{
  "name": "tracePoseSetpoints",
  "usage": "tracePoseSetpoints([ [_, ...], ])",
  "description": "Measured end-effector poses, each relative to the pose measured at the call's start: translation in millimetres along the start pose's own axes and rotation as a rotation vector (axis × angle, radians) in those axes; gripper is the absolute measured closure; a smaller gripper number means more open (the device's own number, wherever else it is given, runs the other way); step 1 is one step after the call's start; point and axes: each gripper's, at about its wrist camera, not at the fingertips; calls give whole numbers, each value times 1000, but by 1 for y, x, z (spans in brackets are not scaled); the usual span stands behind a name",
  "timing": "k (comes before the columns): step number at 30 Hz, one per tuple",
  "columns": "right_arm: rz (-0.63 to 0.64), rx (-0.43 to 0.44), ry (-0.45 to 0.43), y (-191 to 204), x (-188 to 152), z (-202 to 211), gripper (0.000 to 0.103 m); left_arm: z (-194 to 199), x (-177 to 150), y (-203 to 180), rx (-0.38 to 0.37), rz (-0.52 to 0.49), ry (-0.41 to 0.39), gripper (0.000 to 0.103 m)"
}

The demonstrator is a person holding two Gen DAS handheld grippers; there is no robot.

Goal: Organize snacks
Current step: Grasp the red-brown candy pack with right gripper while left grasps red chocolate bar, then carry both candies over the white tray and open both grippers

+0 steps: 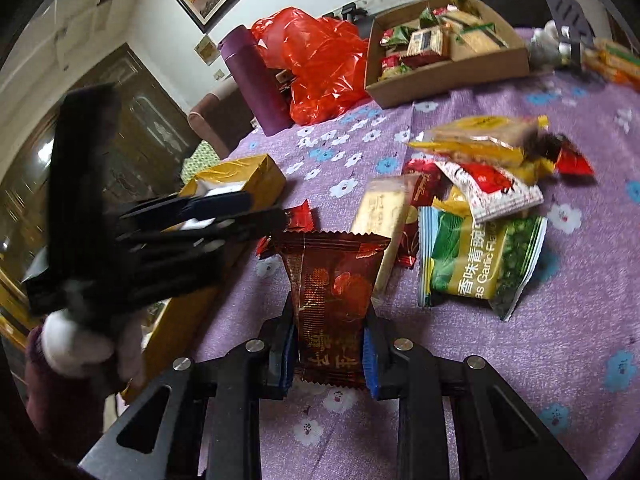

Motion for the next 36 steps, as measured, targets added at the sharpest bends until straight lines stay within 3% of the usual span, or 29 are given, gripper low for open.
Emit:
tracePoseSetpoints([
  [4, -17, 32, -9, -1, 1, 3, 76, -17, -6, -1, -9, -27, 92, 57],
  [7, -30, 43, -17, -4, 2, 7, 76, -17, -8, -14, -4, -84, 115, 57],
  [8, -36, 44, -20, -5, 2, 7, 76, -15, -9, -18, 0, -93, 110, 63],
  [14, -58, 35, -36, -12, 4, 11, 76, -7, -17, -20, -2, -61, 92, 65],
  [19, -52, 21, -52, -14, 3, 13, 76, 14, -25, -8, -39, 27, 25, 66],
  [25, -9, 11, -73, -7, 1, 16, 76, 75, -54, 23, -68, 182, -113, 66],
  [31, 7, -2, -80, 0, 0, 13, 76, 124, -100, 74, 42, 328, -218, 65],
  [36, 64, 9, -67, 36, 4, 15, 76, 134, -131, 119, 109, 445, -226, 65],
])
Point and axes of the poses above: each gripper's, at about its wrist camera, not at the fingertips, and z roughly against the way its jaws point, y to its left, x to its top
